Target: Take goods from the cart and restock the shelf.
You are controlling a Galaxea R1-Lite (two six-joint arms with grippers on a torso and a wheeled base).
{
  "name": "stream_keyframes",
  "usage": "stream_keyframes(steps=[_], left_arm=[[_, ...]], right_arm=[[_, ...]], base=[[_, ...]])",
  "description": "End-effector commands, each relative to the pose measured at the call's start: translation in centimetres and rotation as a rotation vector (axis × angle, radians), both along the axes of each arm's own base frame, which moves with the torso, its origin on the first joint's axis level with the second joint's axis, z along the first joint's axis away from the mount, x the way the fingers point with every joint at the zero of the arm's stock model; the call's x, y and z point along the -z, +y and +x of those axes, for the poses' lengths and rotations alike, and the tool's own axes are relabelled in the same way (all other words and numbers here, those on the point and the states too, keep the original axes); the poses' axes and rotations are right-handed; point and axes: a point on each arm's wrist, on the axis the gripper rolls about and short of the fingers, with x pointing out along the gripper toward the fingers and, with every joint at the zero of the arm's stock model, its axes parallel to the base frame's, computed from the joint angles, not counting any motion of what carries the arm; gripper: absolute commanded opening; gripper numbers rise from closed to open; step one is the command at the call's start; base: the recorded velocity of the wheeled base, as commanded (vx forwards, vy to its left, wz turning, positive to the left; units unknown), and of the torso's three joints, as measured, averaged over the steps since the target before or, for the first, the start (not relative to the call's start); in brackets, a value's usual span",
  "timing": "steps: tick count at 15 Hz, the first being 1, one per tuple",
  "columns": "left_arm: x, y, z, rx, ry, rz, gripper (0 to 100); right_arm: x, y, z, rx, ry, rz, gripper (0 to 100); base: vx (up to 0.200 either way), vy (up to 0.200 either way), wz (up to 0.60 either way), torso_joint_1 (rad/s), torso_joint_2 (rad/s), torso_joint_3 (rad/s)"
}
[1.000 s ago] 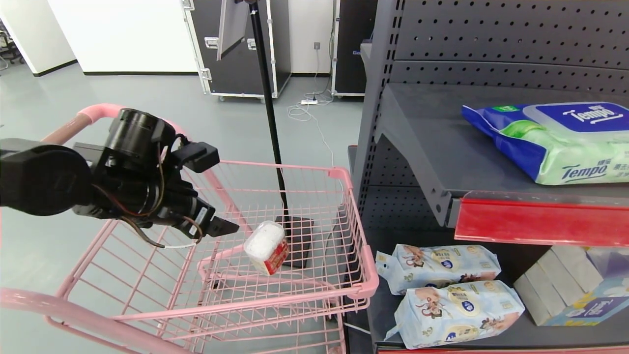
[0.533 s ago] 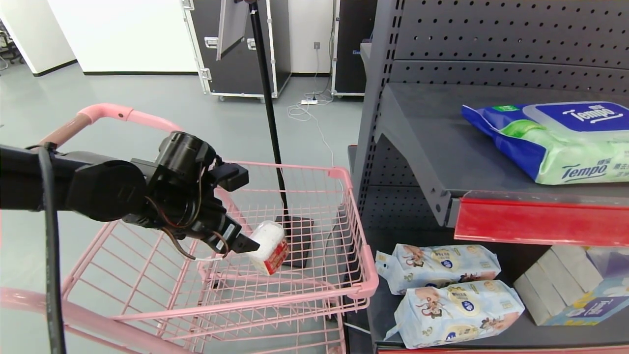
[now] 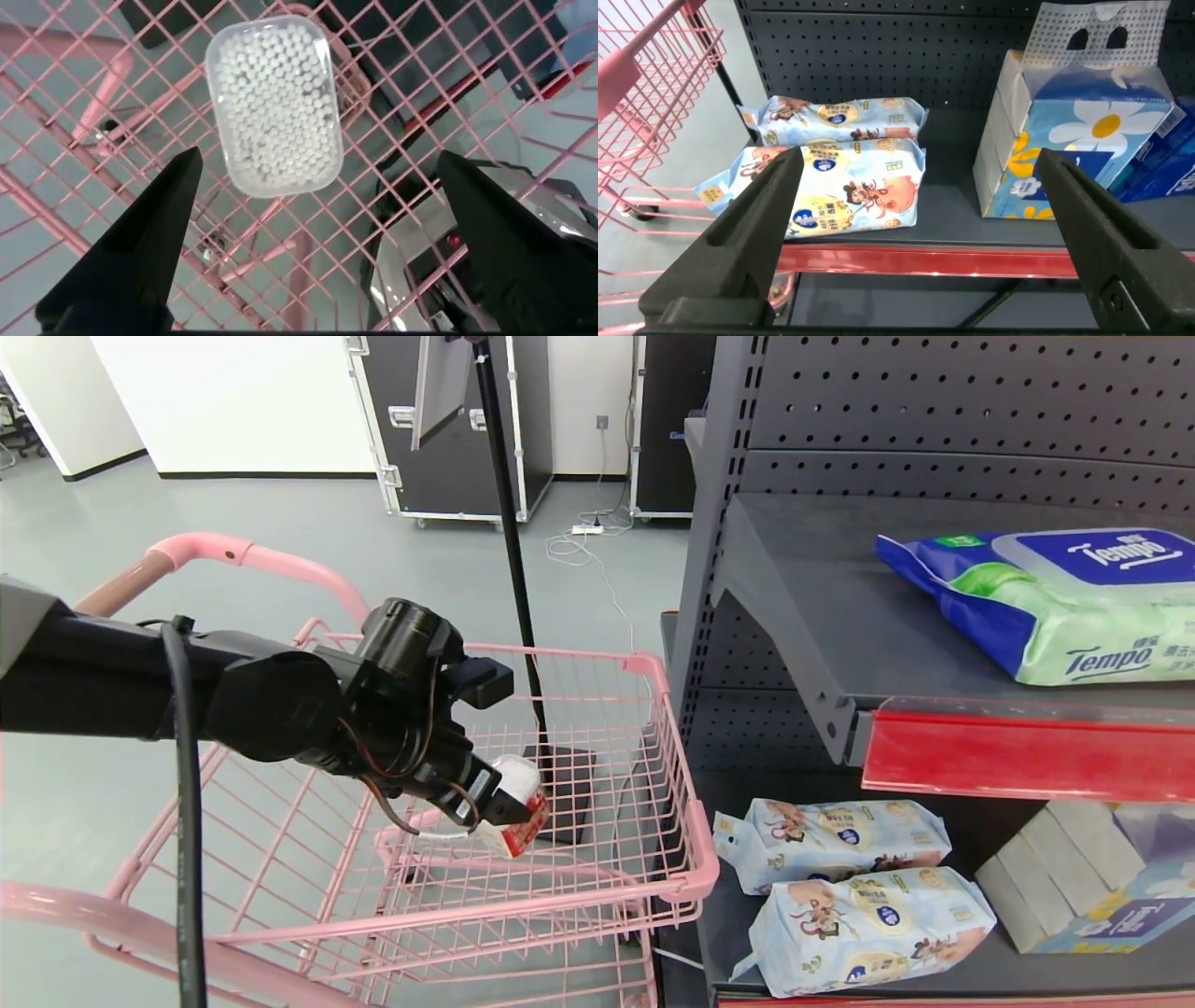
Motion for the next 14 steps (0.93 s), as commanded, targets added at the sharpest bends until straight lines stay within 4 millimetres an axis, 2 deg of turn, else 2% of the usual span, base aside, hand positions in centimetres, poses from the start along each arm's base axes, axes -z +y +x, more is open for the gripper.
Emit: stream_keyframes(steps=[1,4,14], left_arm=[[0.8,-0.5,0.4,0.006,0.02,0.01,100],[2.1,-0.7,1.1,-0.018,0.038,0.047,100],[4.3,-1.6,3.0,-0.042,0.077,0.052,100]], right_arm=[[0.0,0.0,0.0,-0.001,0.001,-0.001,100],[0.0,0.0,0.0,-0.001,0.001,0.001,100],[0.0,0.0,0.0,0.001,0.001,-0.001,100]], base=[[0.0,0.0,0.0,0.0,0.0,0.0],[0.0,0.0,0.0,0.0,0.0,0.0],[0.0,0.0,0.0,0.0,0.0,0.0]])
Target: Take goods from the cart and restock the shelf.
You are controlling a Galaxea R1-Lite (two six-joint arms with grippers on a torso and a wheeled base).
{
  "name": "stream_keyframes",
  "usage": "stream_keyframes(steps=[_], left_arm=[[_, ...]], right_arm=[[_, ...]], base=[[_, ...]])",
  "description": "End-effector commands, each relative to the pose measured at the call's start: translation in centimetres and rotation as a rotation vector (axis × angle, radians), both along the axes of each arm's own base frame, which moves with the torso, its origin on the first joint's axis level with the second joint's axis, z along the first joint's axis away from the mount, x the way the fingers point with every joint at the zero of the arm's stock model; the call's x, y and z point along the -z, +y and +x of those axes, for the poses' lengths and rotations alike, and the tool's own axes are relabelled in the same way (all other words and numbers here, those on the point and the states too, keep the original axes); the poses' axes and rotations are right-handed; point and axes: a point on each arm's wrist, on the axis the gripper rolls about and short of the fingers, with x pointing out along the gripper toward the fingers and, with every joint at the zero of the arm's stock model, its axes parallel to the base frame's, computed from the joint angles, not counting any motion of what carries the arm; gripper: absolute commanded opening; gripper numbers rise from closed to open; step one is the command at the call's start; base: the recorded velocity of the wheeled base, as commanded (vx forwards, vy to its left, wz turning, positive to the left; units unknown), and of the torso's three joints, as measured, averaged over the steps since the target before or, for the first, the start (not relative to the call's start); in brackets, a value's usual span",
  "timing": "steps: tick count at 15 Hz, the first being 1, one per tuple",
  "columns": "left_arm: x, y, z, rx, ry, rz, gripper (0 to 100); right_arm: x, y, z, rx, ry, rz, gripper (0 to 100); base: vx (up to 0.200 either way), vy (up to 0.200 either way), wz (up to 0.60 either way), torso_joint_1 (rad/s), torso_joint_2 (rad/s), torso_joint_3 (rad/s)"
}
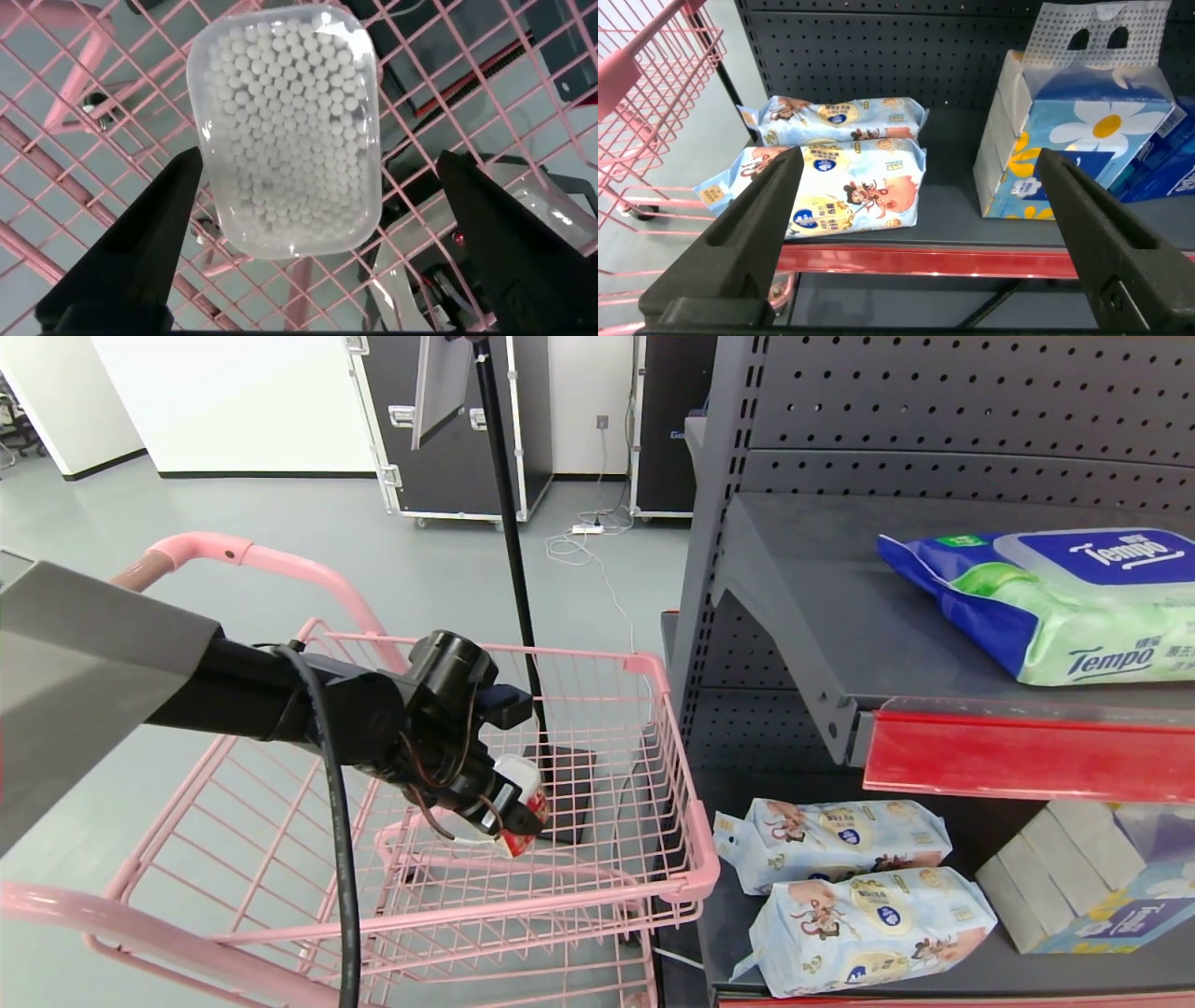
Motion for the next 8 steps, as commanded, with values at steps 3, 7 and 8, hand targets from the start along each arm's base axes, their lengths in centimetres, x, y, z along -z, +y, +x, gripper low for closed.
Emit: stream_keyframes(steps=[3,7,8], left_arm=[[0.8,-0.6,1.4,-0.002,-0.002,0.0,100],[1.7,-0.9,1.8,-0.002,0.012,0.006,100],[1.8,-0.9,2.0,-0.002,0.009,0.009,100]], right_arm=[[0.0,0.0,0.0,0.001,0.001,-0.001,100],[0.0,0.0,0.0,-0.001,0.001,-0.001,100],[0.0,0.0,0.0,-0.001,0.001,-0.003,100]], base=[[0.0,0.0,0.0,0.0,0.0,0.0],[0.0,0.0,0.0,0.0,0.0,0.0],[0.0,0.0,0.0,0.0,0.0,0.0]])
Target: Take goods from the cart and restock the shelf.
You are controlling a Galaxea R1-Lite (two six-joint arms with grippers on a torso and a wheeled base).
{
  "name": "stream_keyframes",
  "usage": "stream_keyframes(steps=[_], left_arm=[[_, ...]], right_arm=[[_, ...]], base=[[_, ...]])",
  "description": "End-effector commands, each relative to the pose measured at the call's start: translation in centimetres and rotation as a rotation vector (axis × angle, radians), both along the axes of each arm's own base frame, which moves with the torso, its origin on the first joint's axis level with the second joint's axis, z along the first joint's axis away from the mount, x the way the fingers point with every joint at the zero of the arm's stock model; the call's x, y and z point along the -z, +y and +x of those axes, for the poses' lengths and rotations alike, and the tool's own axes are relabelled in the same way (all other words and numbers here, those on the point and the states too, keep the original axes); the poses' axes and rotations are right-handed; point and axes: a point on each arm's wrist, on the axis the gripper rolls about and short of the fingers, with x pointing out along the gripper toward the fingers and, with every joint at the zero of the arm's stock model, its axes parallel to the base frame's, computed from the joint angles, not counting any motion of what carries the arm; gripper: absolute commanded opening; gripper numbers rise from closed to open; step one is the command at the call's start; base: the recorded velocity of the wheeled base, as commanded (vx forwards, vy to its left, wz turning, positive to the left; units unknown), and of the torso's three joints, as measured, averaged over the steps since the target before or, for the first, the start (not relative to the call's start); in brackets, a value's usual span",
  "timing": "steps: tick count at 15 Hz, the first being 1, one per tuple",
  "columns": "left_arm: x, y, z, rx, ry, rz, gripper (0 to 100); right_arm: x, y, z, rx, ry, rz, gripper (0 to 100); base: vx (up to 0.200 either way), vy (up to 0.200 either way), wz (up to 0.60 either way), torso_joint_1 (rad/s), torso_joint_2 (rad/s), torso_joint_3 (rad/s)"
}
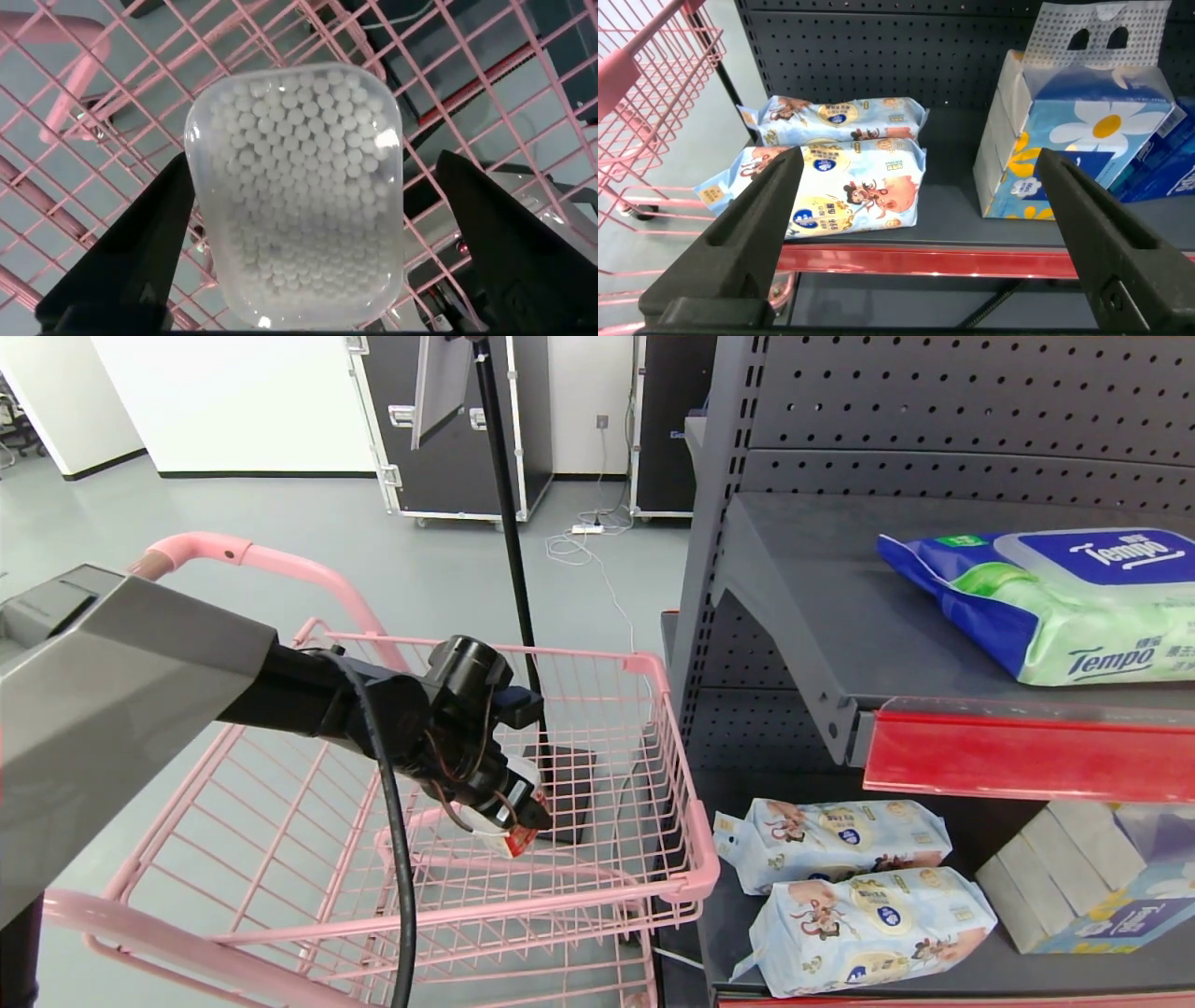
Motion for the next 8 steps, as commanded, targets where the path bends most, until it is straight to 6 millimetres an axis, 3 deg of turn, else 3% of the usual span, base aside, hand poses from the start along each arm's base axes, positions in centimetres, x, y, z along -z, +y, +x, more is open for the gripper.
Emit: stream_keyframes(steps=[1,7,8], left_arm=[[0.45,-0.12,0.37,-0.002,0.005,0.004,100],[0.59,-0.07,0.54,-0.004,0.005,0.006,100],[0.72,0.17,0.61,-0.008,0.008,0.009,0]], right_arm=[[0.0,0.0,0.01,-0.001,0.001,-0.002,100],[0.0,0.0,0.01,-0.001,0.001,-0.002,100],[0.0,0.0,0.01,-0.001,0.001,-0.002,100]], base=[[0.0,0.0,0.0,0.0,0.0,0.0],[0.0,0.0,0.0,0.0,0.0,0.0],[0.0,0.0,0.0,0.0,0.0,0.0]])
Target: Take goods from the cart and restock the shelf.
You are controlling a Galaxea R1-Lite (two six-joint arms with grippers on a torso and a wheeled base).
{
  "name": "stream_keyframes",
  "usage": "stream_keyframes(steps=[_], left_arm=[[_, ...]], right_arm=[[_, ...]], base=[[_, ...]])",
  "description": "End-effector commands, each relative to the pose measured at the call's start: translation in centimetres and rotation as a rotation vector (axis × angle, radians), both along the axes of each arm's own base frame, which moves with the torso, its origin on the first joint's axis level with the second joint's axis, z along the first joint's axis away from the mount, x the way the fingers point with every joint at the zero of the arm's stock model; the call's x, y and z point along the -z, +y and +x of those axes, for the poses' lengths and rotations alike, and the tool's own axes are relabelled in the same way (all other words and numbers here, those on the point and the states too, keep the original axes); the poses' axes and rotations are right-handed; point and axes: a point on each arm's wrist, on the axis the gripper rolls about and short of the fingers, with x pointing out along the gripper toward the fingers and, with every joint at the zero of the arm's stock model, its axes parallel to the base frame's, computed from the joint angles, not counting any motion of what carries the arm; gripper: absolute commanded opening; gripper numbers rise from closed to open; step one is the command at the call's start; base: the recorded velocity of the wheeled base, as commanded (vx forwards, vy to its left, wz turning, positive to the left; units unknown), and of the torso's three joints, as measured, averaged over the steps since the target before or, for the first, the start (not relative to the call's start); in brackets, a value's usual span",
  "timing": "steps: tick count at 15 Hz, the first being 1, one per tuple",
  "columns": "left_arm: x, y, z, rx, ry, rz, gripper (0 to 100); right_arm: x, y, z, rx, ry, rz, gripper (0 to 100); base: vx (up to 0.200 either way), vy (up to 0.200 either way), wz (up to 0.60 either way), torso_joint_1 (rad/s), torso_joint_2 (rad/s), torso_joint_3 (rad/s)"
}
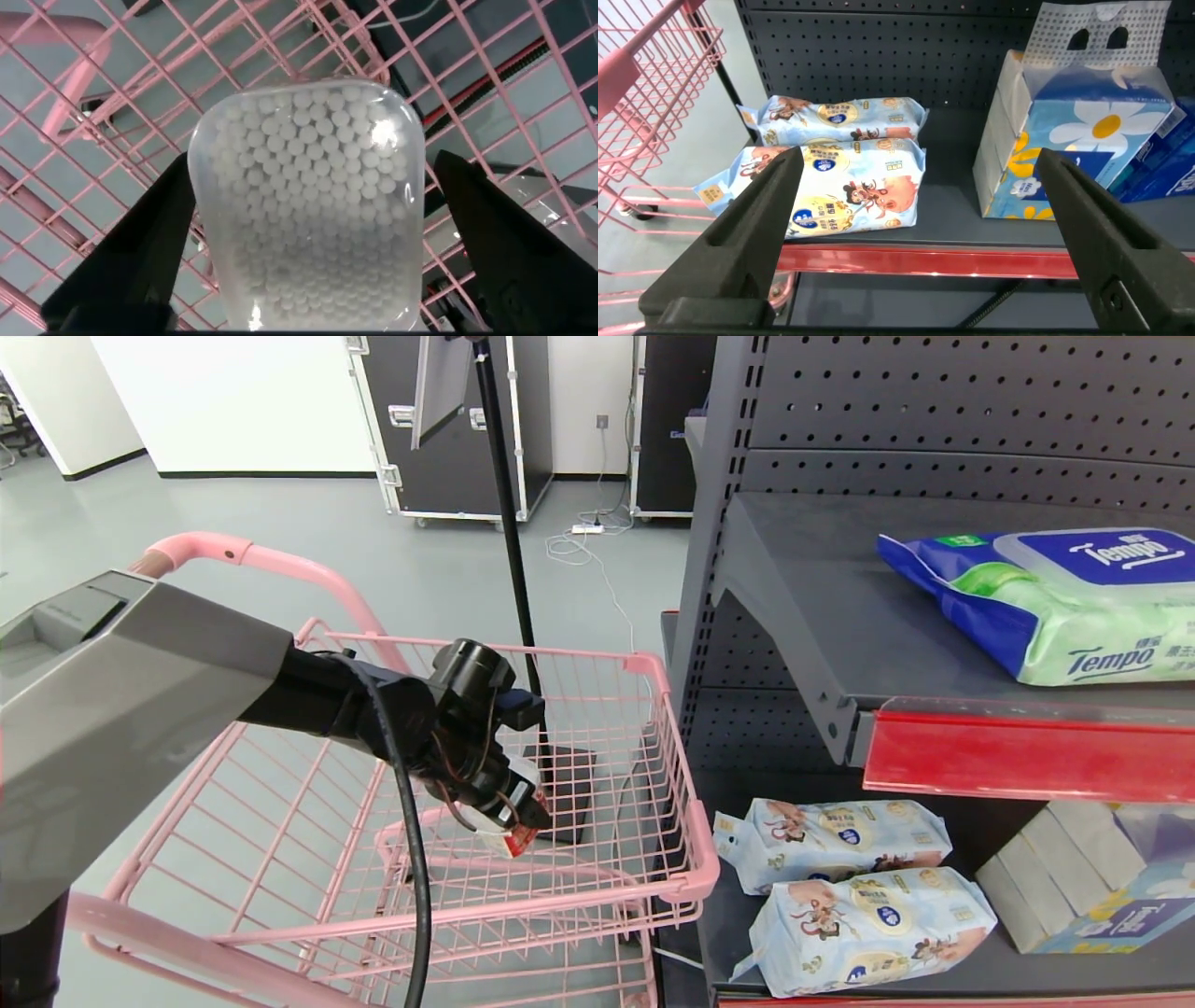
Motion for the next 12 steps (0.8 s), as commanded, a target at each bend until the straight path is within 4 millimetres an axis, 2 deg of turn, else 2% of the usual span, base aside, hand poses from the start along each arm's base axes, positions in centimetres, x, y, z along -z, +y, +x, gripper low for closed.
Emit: stream_keyframes(steps=[1,3,7,9,11,12], left_arm=[[0.0,0.2,0.0,-0.003,0.001,0.001,0],[0.1,0.3,-0.1,-0.006,0.007,0.003,0],[-1.3,0.5,-0.5,-0.009,-0.02,-0.011,0],[-3.6,0.9,-1.1,-0.015,-0.068,-0.037,0],[-8.3,2.7,-2.2,-0.046,-0.179,-0.083,0],[-9.7,3.3,-2.7,-0.057,-0.207,-0.095,0]], right_arm=[[0.0,0.0,0.0,0.001,0.001,0.0,100],[0.0,0.0,0.0,-0.001,0.001,0.0,100],[0.0,0.0,0.0,0.001,0.001,0.0,100],[0.0,0.0,0.0,0.001,0.001,0.0,100],[0.0,0.0,0.0,-0.001,0.001,0.0,100],[0.0,0.0,0.0,-0.002,0.001,0.0,100]], base=[[0.0,0.0,0.0,0.0,0.0,0.0],[0.0,0.0,0.0,0.0,0.0,0.0],[0.0,0.0,0.0,0.0,0.0,0.0],[0.0,0.0,0.0,0.0,0.0,0.0],[0.0,0.0,0.0,0.0,0.0,0.0],[0.0,0.0,0.0,0.0,0.0,0.0]])
